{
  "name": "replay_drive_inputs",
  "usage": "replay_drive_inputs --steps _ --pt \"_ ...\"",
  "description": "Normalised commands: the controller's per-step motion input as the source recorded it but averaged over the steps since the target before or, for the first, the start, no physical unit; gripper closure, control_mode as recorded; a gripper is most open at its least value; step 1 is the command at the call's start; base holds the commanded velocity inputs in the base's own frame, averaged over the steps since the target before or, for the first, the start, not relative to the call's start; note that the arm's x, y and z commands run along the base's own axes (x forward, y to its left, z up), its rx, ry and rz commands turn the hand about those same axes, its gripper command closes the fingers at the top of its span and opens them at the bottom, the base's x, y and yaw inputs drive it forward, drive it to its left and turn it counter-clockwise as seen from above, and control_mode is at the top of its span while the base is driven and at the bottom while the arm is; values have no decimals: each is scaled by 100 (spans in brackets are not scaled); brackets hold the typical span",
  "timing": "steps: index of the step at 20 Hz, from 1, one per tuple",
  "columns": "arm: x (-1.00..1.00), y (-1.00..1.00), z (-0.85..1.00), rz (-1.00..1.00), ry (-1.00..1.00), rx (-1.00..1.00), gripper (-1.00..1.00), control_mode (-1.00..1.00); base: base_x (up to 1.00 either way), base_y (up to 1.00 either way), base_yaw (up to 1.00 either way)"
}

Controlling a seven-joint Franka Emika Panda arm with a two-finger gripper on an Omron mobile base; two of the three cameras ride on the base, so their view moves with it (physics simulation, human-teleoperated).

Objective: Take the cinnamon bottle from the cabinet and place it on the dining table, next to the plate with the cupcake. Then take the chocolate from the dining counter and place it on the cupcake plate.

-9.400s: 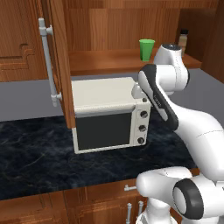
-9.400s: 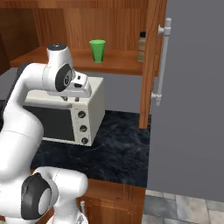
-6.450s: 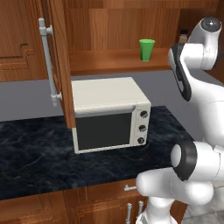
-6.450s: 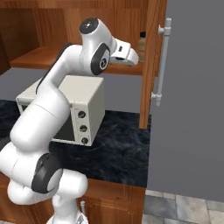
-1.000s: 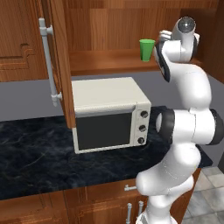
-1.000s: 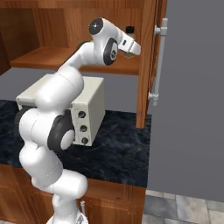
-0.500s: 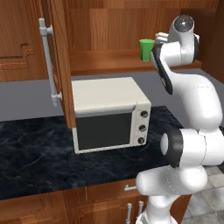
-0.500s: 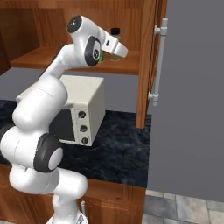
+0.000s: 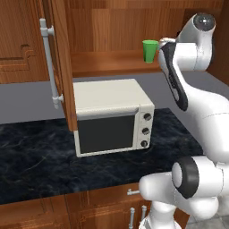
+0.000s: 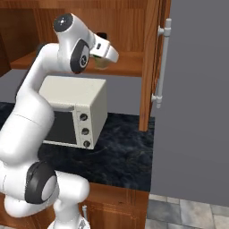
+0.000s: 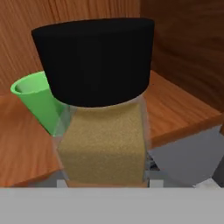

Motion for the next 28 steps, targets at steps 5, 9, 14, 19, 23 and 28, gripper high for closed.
replay_drive_inputs --steps 5,9,14,19,23,28 --pt "-62 21 -1 48 4 1 100 -100 0 0 0" --pt "-61 29 0 47 0 3 100 -100 0 0 0" --pt "-41 43 0 42 0 16 100 -100 0 0 0" --pt "-38 52 0 43 -2 12 100 -100 0 0 0" --pt "-41 49 -9 49 -9 5 100 -100 0 0 0" --pt "-38 52 -21 44 -22 -6 100 -100 0 0 0"
